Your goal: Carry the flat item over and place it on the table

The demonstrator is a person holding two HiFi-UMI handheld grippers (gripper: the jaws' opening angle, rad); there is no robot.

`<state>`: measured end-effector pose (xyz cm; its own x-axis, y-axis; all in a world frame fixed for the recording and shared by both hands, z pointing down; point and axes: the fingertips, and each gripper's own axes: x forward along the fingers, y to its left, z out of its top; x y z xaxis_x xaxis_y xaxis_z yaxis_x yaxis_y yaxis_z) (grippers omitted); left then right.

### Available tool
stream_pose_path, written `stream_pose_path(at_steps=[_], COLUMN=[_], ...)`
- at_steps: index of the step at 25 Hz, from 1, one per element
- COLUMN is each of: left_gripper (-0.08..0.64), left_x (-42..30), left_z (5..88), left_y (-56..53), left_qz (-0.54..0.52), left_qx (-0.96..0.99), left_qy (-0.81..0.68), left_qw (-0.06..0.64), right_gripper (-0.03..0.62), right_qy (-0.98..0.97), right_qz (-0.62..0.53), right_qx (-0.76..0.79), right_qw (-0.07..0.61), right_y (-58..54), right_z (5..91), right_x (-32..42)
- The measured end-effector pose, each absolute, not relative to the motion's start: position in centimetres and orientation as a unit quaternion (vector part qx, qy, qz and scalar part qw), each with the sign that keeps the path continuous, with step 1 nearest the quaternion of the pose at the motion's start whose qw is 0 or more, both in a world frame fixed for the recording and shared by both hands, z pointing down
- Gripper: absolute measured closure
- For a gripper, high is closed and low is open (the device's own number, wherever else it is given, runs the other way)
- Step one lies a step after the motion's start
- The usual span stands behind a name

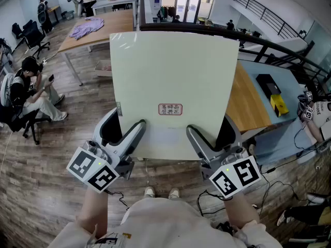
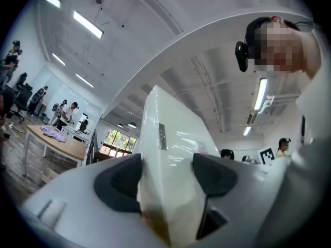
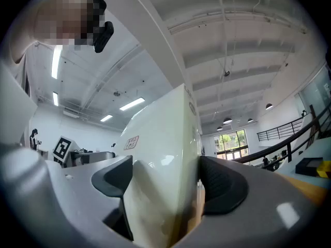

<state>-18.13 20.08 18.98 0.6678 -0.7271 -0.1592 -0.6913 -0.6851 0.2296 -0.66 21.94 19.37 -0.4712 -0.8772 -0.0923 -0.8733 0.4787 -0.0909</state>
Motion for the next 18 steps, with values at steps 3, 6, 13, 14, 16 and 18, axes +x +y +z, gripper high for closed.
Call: stream_pose_path(at_steps=[3,6,13,14,16,18], left_gripper=[0.257,0.256,0.256,0.256,0.256,0.256], left_x=[-17.7,-17.4,-16.8,-16.1,-14.4,-13.2], left_z=[19.0,18.8,18.7,18.9,19.2,19.6], left_y=[20.2,20.3,20.4,20.4,20.4,20.4], left_qz=[-0.119,-0.117,-0.111,-0.110,-0.108,-0.106], left_qx=[0.910,0.910,0.906,0.906,0.906,0.906], left_qy=[-0.391,-0.393,-0.402,-0.403,-0.403,-0.402], left_qw=[0.073,0.070,0.070,0.070,0.072,0.075], right_gripper=[0.176,0.174,0.173,0.173,0.173,0.173], right_qy=[0.857,0.857,0.859,0.860,0.860,0.860], right_qz=[-0.020,-0.033,-0.046,-0.047,-0.049,-0.053], right_qx=[-0.511,-0.509,-0.504,-0.503,-0.502,-0.501], right_qw=[0.067,0.074,0.077,0.077,0.078,0.080], right_y=[22.1,22.0,21.9,21.8,21.8,21.8], right_z=[19.6,19.8,20.0,20.1,20.6,21.0], right_x=[-0.3,0.1,0.7,1.4,3.1,4.3])
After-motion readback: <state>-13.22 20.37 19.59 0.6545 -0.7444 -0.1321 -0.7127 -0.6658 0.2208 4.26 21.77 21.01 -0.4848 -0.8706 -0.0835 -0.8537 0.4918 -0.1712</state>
